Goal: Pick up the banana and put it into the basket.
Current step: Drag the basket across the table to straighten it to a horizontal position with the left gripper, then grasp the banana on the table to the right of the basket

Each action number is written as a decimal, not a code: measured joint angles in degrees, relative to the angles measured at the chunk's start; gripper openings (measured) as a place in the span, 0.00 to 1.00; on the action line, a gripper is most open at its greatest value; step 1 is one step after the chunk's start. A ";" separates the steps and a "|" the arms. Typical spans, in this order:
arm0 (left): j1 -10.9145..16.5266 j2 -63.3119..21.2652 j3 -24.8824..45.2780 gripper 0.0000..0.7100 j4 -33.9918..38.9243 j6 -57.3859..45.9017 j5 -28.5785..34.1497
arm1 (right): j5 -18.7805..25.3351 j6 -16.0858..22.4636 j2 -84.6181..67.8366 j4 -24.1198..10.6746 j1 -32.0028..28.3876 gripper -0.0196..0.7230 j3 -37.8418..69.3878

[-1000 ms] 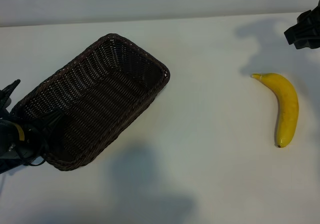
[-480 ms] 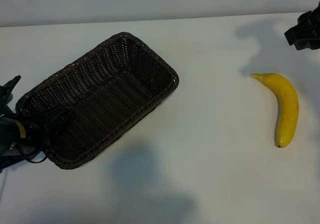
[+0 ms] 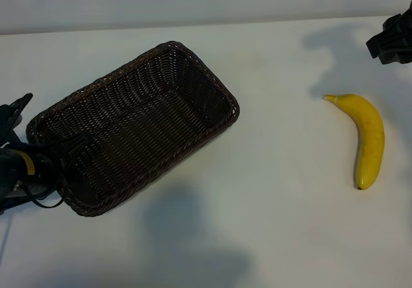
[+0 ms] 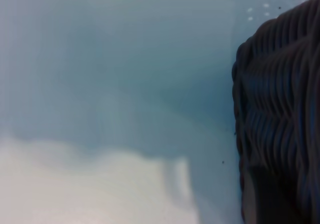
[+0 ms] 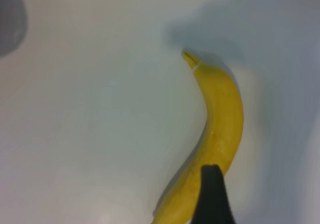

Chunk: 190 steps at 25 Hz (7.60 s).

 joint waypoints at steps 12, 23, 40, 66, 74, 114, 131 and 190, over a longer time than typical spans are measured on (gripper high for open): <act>0.00 -3.03 -8.73 0.23 -12.76 23.15 10.56 | -0.41 0.00 0.00 0.00 0.00 0.73 0.00; 3.84 -3.03 -20.35 0.23 -28.97 49.75 18.71 | -0.46 0.00 0.00 0.00 0.00 0.73 0.00; 18.48 10.77 -26.78 0.23 -64.81 96.24 27.51 | -0.46 0.00 0.00 0.05 0.00 0.73 0.00; 10.70 28.98 -34.70 0.23 -64.98 96.64 25.03 | -1.02 0.00 0.00 0.05 0.00 0.73 0.00; 10.70 29.04 -34.70 0.23 -65.03 96.41 24.53 | -1.22 0.00 0.00 0.05 0.00 0.73 0.00; 10.70 13.84 -38.14 0.81 -54.21 86.95 36.73 | -1.69 -0.01 0.00 -0.10 0.00 0.73 0.00; 10.70 -0.77 -32.33 0.81 -43.15 85.53 41.21 | -1.41 -0.06 0.00 -0.58 0.00 0.73 0.00; 10.70 -9.34 -31.80 0.81 -42.65 88.64 40.97 | -4.02 -1.76 12.19 0.80 0.00 0.78 0.00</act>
